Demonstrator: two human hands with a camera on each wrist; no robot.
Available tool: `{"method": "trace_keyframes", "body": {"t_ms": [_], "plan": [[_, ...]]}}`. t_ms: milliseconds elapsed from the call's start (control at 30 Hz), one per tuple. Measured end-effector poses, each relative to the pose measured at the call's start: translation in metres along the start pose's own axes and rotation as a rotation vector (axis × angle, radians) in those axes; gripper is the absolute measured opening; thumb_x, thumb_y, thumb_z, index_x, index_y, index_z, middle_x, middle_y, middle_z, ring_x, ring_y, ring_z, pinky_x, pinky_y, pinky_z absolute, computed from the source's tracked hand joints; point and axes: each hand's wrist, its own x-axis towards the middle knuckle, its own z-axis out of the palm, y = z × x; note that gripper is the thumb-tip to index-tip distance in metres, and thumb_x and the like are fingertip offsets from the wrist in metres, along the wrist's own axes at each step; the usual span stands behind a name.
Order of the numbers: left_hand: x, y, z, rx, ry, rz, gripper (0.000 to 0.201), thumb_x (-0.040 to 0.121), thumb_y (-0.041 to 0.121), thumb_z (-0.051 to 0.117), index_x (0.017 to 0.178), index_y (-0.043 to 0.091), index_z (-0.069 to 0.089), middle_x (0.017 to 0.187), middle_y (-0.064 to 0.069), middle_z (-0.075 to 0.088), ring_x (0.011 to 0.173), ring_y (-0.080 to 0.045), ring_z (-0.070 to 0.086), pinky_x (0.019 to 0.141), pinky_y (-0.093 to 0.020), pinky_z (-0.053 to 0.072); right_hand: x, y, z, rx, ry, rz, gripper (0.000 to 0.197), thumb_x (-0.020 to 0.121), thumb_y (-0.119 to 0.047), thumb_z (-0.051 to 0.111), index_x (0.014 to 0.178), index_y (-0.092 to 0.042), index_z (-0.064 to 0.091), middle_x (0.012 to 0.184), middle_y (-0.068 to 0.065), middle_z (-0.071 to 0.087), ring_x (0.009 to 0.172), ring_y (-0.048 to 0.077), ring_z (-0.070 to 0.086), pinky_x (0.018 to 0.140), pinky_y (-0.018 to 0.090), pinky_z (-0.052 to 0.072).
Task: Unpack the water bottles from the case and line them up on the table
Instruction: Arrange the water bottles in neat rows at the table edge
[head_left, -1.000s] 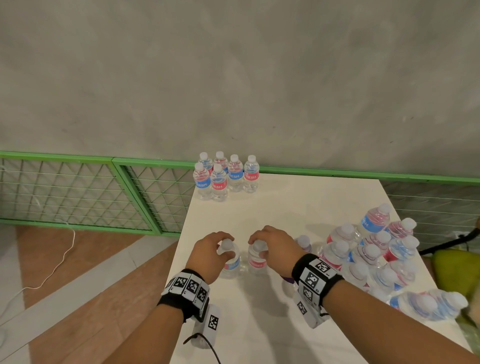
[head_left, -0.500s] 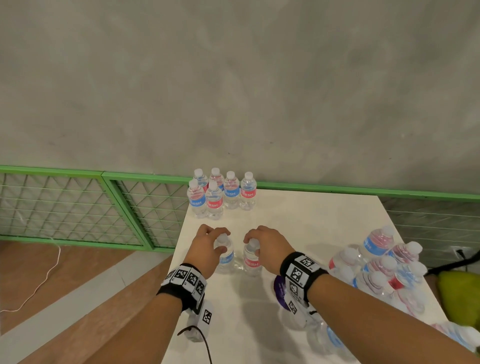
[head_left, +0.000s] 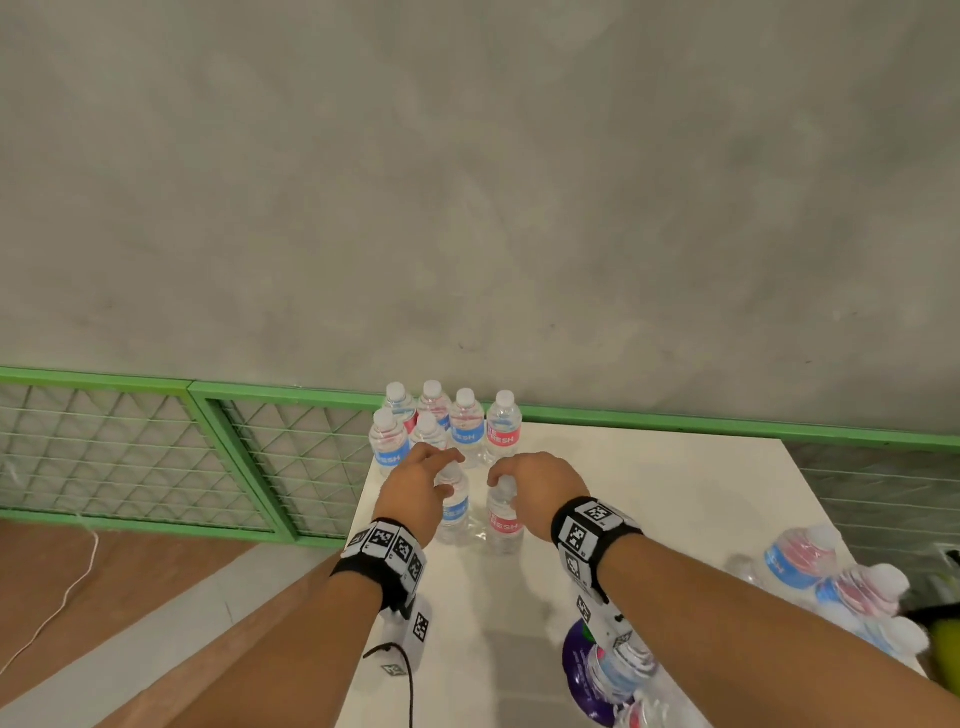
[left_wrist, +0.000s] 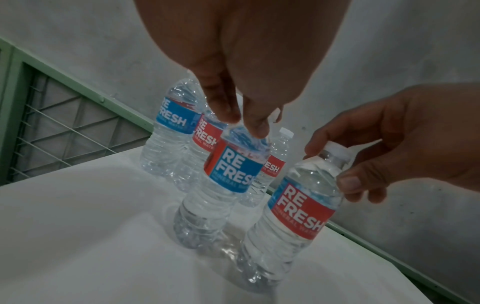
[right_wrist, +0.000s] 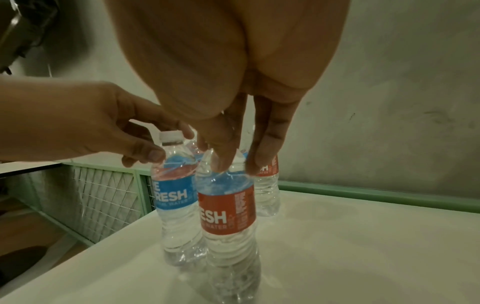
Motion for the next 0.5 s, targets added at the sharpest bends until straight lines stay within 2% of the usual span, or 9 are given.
{"method": "trace_keyframes", "body": {"t_ms": [67, 133, 200, 267, 367, 500], "plan": [[0.013, 0.000, 0.002, -0.012, -0.014, -0.009, 0.051, 0.085, -0.011, 0.058, 0.124, 0.022, 0.061, 0.120, 0.003, 0.050, 0.084, -0.007, 0.050, 0.067, 0.008, 0.033, 0.010, 0.001, -0.003, 0.021, 0.013, 0.028, 0.038, 0.085, -0.012, 0.055, 0.117, -0.033, 0.063, 0.116, 0.005, 0.063, 0.103, 0.027, 0.060, 0.086, 0.033, 0.052], [0.023, 0.000, 0.003, 0.007, -0.015, -0.025, 0.055, 0.084, -0.012, 0.058, 0.127, 0.023, 0.058, 0.122, 0.001, 0.048, 0.086, -0.008, 0.049, 0.068, 0.006, 0.034, 0.018, -0.001, -0.004, 0.033, 0.009, 0.045, 0.036, 0.086, -0.014, 0.057, 0.117, -0.031, 0.064, 0.118, 0.007, 0.061, 0.105, 0.028, 0.060, 0.089, 0.033, 0.051], [0.032, 0.003, 0.004, 0.018, -0.015, -0.037, 0.054, 0.086, -0.007, 0.059, 0.130, 0.023, 0.056, 0.121, -0.001, 0.046, 0.090, -0.013, 0.052, 0.080, -0.005, 0.040, 0.026, -0.002, -0.006, 0.056, 0.019, 0.051, 0.037, 0.084, -0.013, 0.060, 0.117, -0.030, 0.065, 0.120, 0.008, 0.062, 0.107, 0.029, 0.060, 0.091, 0.032, 0.051], [0.038, 0.005, 0.004, 0.052, -0.027, -0.033, 0.051, 0.087, -0.002, 0.059, 0.132, 0.022, 0.054, 0.121, -0.003, 0.046, 0.097, -0.019, 0.056, 0.090, -0.023, 0.046, 0.034, -0.002, -0.008, 0.063, 0.034, 0.059, 0.040, 0.083, -0.010, 0.060, 0.117, -0.029, 0.065, 0.120, 0.007, 0.062, 0.107, 0.027, 0.061, 0.091, 0.033, 0.051], [0.046, 0.005, 0.005, 0.087, -0.045, -0.030, 0.052, 0.088, -0.001, 0.057, 0.134, 0.023, 0.052, 0.124, -0.003, 0.045, 0.102, -0.022, 0.057, 0.092, -0.028, 0.047, 0.044, -0.001, -0.011, 0.056, 0.042, 0.062, 0.042, 0.083, -0.012, 0.064, 0.121, -0.029, 0.063, 0.125, 0.006, 0.060, 0.110, 0.026, 0.059, 0.094, 0.031, 0.049], [0.050, 0.006, 0.008, 0.081, -0.069, -0.037, 0.061, 0.088, -0.003, 0.056, 0.139, 0.028, 0.047, 0.131, -0.002, 0.042, 0.108, -0.021, 0.056, 0.092, -0.029, 0.048, 0.055, 0.005, -0.016, 0.070, 0.062, 0.057, 0.044, 0.084, -0.010, 0.067, 0.126, -0.023, 0.062, 0.133, 0.008, 0.050, 0.119, 0.027, 0.053, 0.098, 0.028, 0.041]]}}
